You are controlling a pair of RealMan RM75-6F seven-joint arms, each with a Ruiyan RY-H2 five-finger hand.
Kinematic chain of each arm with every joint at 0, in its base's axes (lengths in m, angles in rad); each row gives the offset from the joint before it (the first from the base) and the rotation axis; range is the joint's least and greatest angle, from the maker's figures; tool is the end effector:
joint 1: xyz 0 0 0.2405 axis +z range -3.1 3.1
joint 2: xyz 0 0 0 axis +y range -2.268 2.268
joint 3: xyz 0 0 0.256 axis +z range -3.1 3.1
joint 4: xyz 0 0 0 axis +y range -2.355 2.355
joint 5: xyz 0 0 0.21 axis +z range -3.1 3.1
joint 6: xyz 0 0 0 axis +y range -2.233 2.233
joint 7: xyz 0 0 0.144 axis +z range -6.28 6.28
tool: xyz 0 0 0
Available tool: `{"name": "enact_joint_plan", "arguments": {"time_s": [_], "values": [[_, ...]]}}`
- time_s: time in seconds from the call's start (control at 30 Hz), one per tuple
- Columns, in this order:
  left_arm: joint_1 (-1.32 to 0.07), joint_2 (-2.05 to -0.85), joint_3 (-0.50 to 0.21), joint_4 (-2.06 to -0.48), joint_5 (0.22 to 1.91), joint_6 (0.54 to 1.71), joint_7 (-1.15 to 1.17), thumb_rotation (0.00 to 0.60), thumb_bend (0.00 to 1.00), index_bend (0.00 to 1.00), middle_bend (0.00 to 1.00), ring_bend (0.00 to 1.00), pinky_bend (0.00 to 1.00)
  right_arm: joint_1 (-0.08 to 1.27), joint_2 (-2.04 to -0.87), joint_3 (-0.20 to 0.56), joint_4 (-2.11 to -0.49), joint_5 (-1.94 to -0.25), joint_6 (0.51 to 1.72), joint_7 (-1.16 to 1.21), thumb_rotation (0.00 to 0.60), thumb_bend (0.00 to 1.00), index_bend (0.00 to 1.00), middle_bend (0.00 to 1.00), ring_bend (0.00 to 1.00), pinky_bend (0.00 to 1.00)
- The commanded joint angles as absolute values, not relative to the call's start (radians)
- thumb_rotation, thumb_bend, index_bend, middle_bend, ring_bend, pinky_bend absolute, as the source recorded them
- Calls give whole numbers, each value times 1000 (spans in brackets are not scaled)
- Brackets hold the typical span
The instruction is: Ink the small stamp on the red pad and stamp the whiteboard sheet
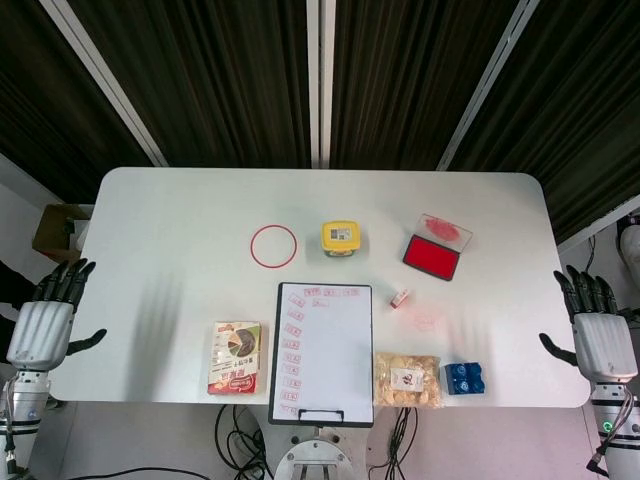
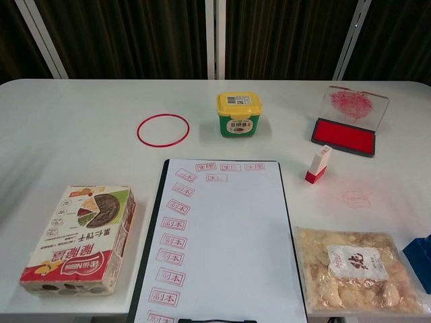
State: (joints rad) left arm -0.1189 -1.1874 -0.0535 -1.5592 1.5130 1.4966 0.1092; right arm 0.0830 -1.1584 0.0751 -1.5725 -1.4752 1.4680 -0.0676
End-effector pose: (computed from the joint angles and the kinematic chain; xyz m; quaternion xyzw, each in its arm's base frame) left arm -0.3063 0.1926 0.1432 -0.6173 -0.3426 -0.3785 0.5986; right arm -0.3179 -0.1860 0.1529 0.5960 -0.3724 0.3677 0.6090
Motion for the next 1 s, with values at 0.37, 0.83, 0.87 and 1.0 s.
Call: {"name": "enact_joint_plan", "arguments": {"time_s": [0.37, 0.83, 0.87, 1.0], "values": [[-110, -1180, -51, -1553, 1513, 1507, 100, 600, 0, 51, 58, 51, 163, 90, -1163, 65, -1570, -1486, 1453, -71, 600, 99, 0, 0, 0, 0], [-107, -1177, -39, -1547, 1505, 1488, 86, 600, 0, 51, 58, 51, 163, 191, -1129, 110, -1485, -1674, 1502, -60, 600, 147, 139, 169, 518, 797], [-106, -1177, -36, -1547, 1505, 1486, 86, 600, 0, 51, 58, 51, 163, 215, -1085, 103, -1544, -1656, 1424, -109, 600, 144, 163, 177, 603, 868], [-102, -1181, -33, -1543, 1495, 1479, 80, 600, 0, 50, 58, 51, 163, 301, -1066, 102, -1599, -1639, 1266, -158, 600, 142, 189, 215, 761, 980]]}}
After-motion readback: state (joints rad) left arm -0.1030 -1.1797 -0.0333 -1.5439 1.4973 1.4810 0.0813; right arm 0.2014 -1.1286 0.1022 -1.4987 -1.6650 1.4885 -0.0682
